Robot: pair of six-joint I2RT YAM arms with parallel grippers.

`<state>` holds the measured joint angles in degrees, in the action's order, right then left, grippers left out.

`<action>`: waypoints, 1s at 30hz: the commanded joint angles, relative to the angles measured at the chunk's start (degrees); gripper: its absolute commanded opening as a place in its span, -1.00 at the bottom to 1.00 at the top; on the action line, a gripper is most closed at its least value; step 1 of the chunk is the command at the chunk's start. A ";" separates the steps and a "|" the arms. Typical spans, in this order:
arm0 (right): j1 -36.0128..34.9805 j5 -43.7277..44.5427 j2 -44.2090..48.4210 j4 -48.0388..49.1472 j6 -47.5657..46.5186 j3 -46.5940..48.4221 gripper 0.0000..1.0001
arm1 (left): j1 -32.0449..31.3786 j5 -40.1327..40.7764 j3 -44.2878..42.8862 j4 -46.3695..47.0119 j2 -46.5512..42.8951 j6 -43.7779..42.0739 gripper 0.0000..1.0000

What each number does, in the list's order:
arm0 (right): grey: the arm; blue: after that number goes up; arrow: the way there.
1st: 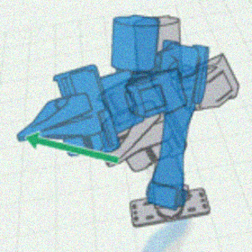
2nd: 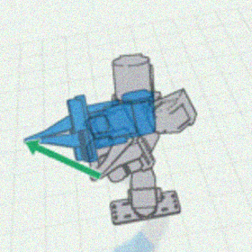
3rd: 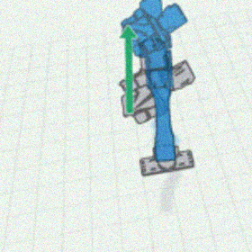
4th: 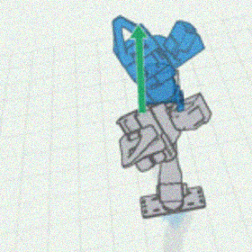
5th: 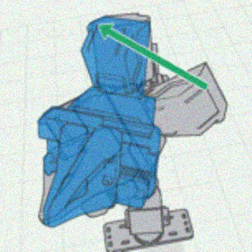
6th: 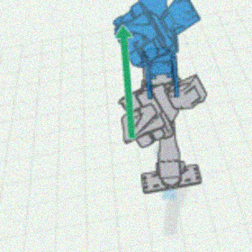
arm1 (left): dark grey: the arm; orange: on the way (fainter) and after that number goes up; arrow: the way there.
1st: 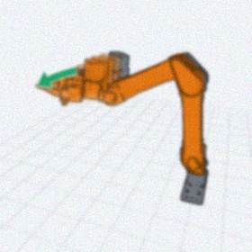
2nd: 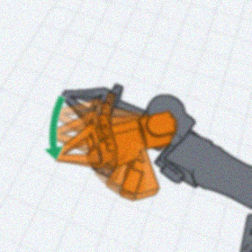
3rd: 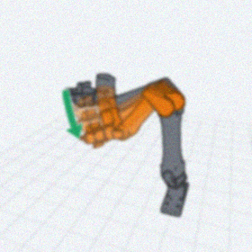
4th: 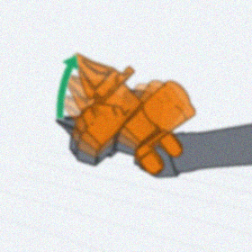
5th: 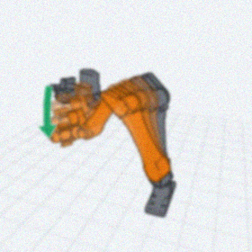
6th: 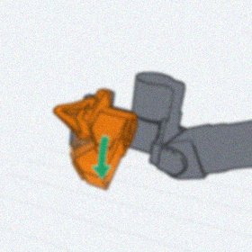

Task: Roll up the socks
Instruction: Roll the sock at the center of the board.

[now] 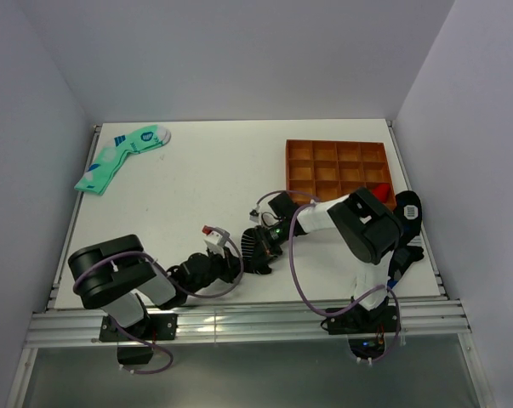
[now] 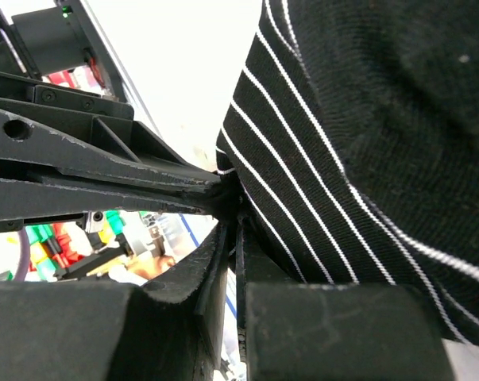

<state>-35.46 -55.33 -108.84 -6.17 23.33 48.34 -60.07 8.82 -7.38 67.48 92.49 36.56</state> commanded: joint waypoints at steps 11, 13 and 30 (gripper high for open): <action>0.04 25.71 10.82 4.15 1.27 -7.46 -0.10 | -1.71 6.12 -12.13 -38.87 -3.45 10.89 -0.99; 0.04 27.02 12.41 5.91 2.42 -8.34 -0.09 | -1.89 7.17 -14.23 -42.59 -3.19 12.30 -0.99; 0.13 30.98 32.28 34.64 8.66 -24.51 -0.18 | -1.45 3.84 -19.35 -58.96 0.41 18.81 -0.99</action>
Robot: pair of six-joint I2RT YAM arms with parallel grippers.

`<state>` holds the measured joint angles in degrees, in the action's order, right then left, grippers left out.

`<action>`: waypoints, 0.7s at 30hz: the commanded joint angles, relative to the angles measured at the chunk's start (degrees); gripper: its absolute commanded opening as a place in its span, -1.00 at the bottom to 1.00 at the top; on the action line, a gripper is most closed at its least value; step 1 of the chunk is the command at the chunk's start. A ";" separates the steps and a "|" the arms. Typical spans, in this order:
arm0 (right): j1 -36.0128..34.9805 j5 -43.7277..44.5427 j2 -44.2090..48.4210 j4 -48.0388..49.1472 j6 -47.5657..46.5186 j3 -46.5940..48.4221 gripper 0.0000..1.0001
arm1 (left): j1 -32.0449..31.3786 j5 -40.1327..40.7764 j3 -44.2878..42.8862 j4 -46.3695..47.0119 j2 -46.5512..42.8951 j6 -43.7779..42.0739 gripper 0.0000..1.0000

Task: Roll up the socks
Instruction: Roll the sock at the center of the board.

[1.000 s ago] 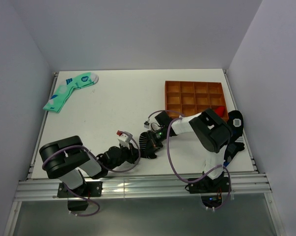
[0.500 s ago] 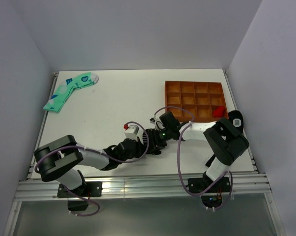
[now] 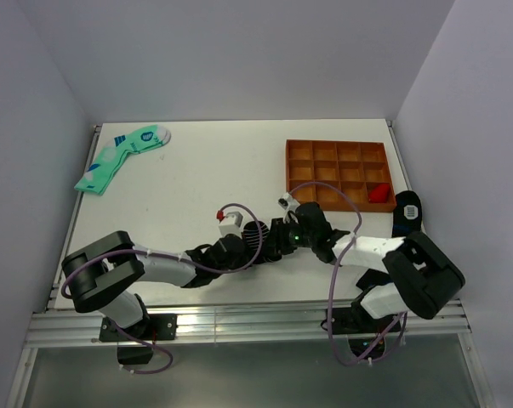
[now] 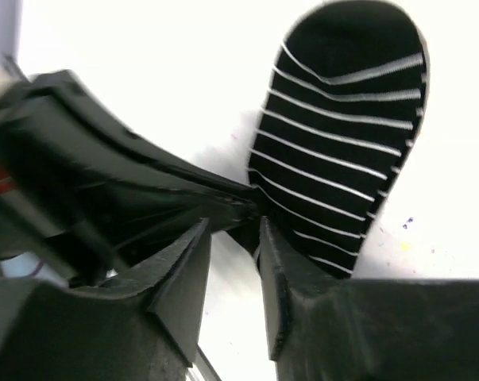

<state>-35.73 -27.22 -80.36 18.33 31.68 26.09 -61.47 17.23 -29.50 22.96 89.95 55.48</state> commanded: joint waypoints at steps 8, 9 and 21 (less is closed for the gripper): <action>-0.13 5.50 9.08 28.59 -0.74 -14.81 -0.30 | 2.41 -9.49 3.04 -17.86 1.63 -0.73 -0.99; -0.40 5.43 8.82 34.35 -0.31 -16.40 -0.28 | 2.76 -10.46 3.21 -18.47 1.28 -0.73 -0.99; -4.96 8.59 7.06 46.89 -5.66 -21.34 -0.20 | 6.28 -15.56 -0.73 -29.54 -0.39 -3.36 -0.99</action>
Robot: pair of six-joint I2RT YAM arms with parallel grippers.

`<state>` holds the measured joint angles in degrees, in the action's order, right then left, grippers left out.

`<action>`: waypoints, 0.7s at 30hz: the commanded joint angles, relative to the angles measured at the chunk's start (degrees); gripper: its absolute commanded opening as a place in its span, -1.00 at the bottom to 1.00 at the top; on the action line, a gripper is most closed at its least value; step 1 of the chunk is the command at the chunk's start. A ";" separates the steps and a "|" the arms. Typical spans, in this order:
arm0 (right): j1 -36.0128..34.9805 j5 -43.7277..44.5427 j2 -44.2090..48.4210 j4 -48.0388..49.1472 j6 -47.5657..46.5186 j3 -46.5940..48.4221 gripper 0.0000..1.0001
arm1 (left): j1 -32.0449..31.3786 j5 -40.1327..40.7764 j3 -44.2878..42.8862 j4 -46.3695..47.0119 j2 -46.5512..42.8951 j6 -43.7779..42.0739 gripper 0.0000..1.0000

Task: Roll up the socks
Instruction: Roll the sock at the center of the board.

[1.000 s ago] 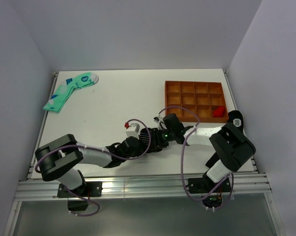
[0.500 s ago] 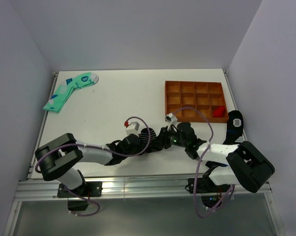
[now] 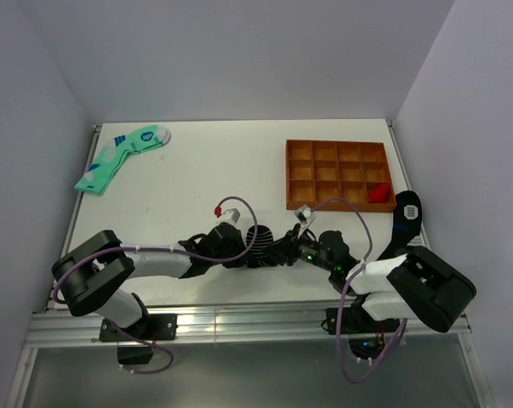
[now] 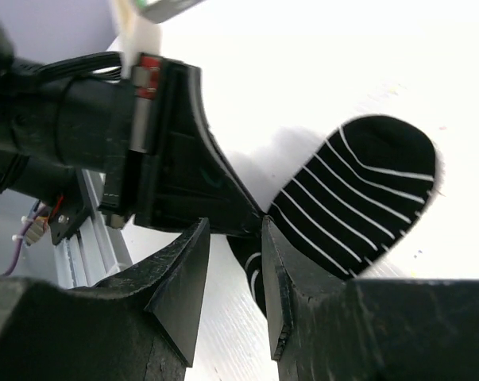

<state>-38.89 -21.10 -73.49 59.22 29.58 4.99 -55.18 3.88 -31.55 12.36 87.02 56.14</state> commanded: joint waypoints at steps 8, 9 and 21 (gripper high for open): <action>-7.42 7.73 -0.86 5.20 -7.26 -1.92 -0.20 | 1.30 -3.35 -2.90 -23.34 2.54 -5.51 -0.99; -8.03 8.53 -0.95 4.33 -7.69 -1.83 -0.20 | 1.30 -3.35 -3.86 -24.56 2.71 -5.86 -0.99; -14.72 16.00 -3.49 2.12 -9.98 -1.30 -0.18 | 4.28 -6.95 -6.68 -25.72 3.77 -8.24 -0.99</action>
<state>-52.86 -8.56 -75.72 59.37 21.56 3.64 -51.83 -3.09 -39.59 -3.44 88.55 51.46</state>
